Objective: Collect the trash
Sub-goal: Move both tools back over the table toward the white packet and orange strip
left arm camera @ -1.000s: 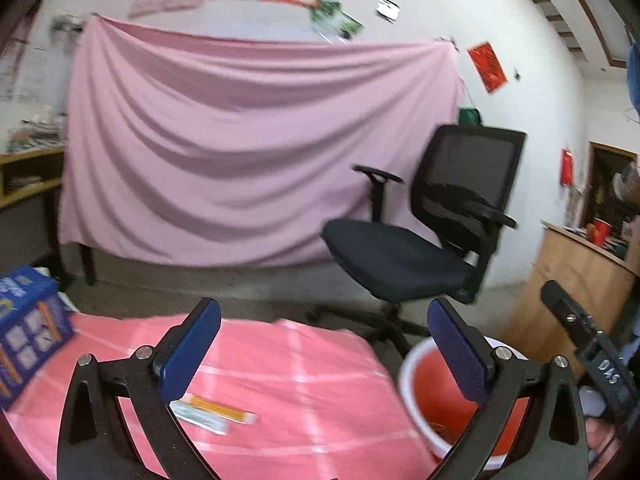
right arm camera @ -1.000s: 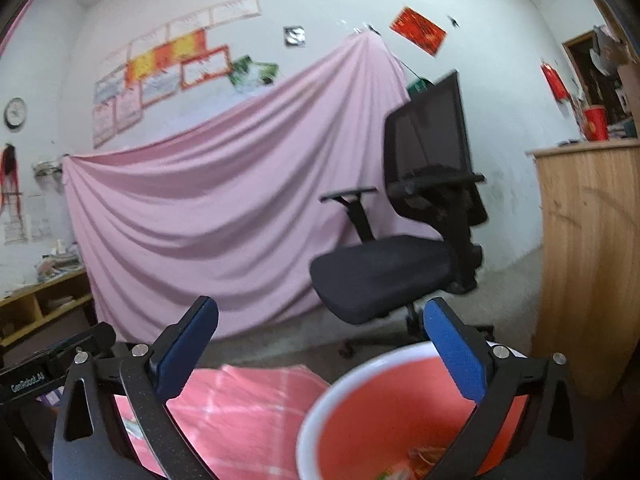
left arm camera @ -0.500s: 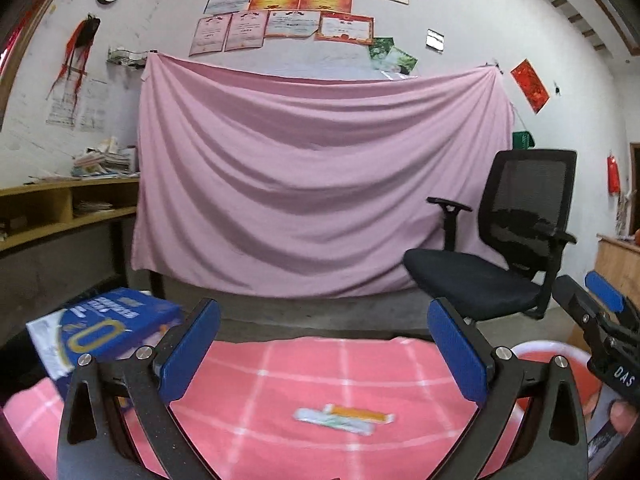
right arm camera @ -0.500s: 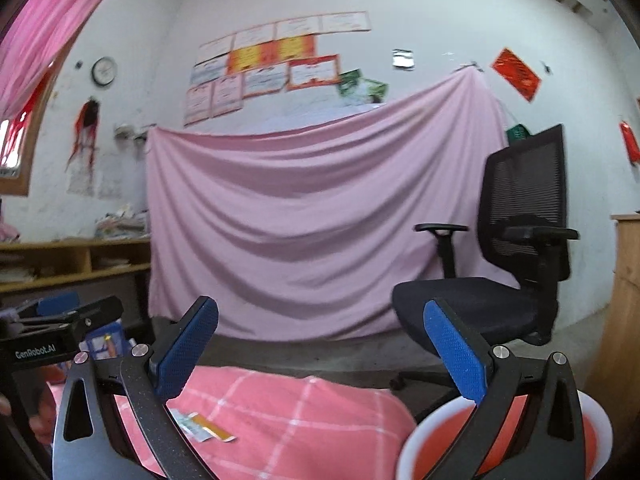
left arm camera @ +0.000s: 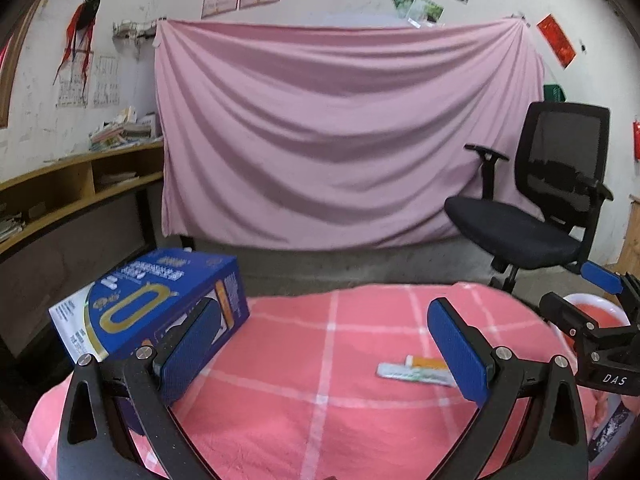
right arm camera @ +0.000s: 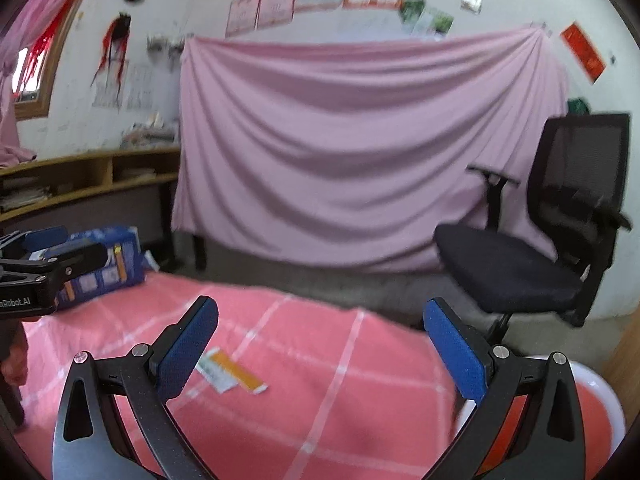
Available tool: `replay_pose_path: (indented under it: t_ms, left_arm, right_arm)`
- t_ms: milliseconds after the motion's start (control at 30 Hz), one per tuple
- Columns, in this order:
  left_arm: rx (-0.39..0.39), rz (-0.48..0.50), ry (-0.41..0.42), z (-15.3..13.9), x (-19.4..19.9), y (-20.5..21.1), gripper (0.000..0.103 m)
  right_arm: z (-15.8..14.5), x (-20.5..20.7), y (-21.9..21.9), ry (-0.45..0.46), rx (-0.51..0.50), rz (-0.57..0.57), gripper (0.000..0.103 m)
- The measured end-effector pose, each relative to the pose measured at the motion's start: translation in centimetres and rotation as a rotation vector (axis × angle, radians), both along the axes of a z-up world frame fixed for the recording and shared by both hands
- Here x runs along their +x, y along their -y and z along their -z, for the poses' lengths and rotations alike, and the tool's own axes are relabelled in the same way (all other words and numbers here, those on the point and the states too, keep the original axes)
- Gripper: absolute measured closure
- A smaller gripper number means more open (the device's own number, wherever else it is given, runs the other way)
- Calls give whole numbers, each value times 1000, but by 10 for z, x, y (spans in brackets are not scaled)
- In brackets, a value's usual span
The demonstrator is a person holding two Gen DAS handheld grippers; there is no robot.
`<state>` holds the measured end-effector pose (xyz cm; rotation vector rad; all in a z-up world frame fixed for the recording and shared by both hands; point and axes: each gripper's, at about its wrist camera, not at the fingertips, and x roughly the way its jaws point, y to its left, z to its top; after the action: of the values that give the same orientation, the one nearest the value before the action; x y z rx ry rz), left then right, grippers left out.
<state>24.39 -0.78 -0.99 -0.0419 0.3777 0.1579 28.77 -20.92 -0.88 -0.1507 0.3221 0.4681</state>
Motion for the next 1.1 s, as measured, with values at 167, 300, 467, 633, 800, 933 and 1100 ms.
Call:
replay_pose_path:
  t_ms: [167,300,467,633,800,933,1100]
  left_arm:
    - [3,7,-121,16,16,-5,2]
    - [-22,11,-204,28,26,-8,2]
    - [-58,15,-280,37,35,-14,2]
    - [-64,22,-333,41,40,-13,2]
    - [-87,34,-380,44,46,-14,2]
    - [-108,56,-410,46,50,-11,3]
    - [-152,110,-449,45,58,-3,4]
  right_arm:
    - [14,20,-9,-135,-46,-17,2]
    - [28,37,-18,-261,-89,-66,21]
    - [47,59,-31,-413,-143,-141,44]
    - [61,66,-48,-505,-211,-235,54]
    - [64,65,-54,-529,-235,-276,67]
    - [63,62,-54,-533,-235,-290,85]
    - [63,62,-52,-520,-251,-263,91]
